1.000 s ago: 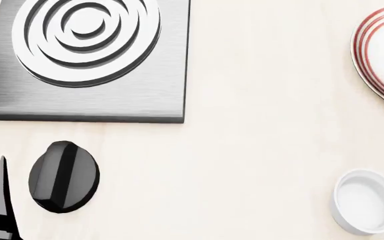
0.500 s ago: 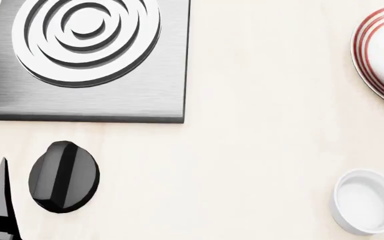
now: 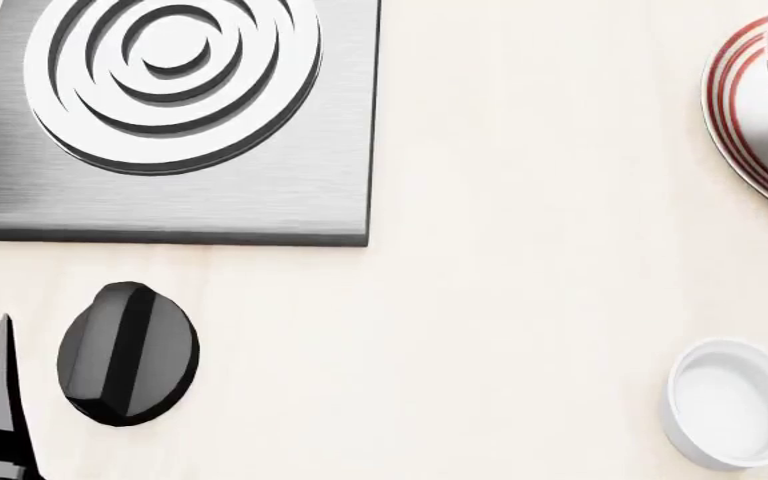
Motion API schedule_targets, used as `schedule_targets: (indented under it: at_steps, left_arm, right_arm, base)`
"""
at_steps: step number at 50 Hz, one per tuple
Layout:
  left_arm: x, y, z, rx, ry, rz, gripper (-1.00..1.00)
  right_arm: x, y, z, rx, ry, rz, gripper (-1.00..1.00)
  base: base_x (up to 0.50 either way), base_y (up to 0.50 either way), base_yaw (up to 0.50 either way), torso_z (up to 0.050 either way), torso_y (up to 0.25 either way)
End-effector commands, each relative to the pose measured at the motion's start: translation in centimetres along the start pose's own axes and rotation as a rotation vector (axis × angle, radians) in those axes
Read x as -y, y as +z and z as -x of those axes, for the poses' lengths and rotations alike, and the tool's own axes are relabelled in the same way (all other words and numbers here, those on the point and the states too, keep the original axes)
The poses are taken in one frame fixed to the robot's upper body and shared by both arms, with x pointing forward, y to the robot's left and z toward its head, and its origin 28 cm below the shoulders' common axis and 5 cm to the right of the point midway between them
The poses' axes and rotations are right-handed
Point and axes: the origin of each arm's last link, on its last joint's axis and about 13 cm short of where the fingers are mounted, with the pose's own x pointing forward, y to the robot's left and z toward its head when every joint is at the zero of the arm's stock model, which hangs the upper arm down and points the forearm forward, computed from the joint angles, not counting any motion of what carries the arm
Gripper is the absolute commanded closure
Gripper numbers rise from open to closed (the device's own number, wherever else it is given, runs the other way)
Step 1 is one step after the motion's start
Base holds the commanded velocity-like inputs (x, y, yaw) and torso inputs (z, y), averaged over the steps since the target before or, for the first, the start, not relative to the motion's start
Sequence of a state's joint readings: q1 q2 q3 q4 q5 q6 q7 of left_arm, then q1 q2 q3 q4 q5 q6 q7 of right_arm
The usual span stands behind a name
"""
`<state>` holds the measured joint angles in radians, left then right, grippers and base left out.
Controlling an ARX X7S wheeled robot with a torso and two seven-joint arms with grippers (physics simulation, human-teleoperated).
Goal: Pick the akita bowl next to the ramekin and place it on the plate.
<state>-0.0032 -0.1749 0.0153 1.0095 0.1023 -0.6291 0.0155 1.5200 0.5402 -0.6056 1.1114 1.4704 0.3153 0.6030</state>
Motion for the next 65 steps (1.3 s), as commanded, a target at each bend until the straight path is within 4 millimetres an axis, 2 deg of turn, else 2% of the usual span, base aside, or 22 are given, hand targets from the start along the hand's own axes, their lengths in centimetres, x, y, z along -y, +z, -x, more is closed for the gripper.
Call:
schedule_targets:
  at_steps: [1, 65]
  left_arm:
    - [-0.2, -0.1, 0.1, -0.02, -0.004, 0.015, -1.0]
    - [-0.2, -0.2, 0.0, -0.021, -0.004, 0.014, -1.0]
  right_arm:
    - [-0.6, -0.4, -0.1, 0.013, 0.036, 0.015, 1.0]
    - [0.2, -1.8, -1.0, 0.013, -0.018, 0.083, 1.0]
  base:
    - [0.0, 0.0, 0.0, 0.0, 0.0]
    - [0.0, 0.0, 0.0, 0.0, 0.0]
